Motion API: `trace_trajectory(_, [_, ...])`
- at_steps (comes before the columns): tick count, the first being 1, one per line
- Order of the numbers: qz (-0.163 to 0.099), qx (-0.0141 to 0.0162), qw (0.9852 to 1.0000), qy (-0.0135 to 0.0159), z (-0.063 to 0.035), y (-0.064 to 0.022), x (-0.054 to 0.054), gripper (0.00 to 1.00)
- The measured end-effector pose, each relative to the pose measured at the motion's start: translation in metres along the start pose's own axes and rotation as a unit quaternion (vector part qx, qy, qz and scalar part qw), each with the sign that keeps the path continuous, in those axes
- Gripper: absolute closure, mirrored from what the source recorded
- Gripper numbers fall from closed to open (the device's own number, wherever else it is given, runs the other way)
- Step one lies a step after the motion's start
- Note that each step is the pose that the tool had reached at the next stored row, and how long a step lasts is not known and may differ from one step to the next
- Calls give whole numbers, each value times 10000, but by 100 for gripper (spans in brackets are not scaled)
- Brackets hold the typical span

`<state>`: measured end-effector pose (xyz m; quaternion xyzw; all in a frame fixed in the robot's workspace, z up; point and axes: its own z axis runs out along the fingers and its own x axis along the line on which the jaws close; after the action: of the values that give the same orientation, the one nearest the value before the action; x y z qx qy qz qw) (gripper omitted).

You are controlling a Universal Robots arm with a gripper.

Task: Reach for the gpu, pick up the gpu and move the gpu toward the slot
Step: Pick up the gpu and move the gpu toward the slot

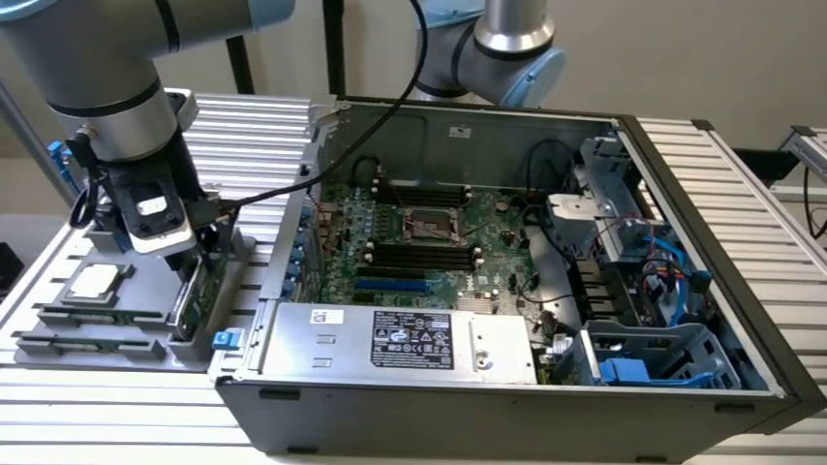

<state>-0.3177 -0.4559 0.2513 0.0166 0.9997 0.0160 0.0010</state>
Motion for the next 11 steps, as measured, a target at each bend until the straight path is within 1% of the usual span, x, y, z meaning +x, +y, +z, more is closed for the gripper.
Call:
trace_trajectory(2, [1,5,10000,0,27,0,0,52])
trace_trajectory(3, [3,13,10000,2,36,1,0,52])
trace_trajectory(7, [3,74,10000,7,65,5,1,52])
trace_trajectory(9, [3,91,10000,8,77,9,1,52])
trace_trajectory(11, [3,99,10000,8,84,12,1,52])
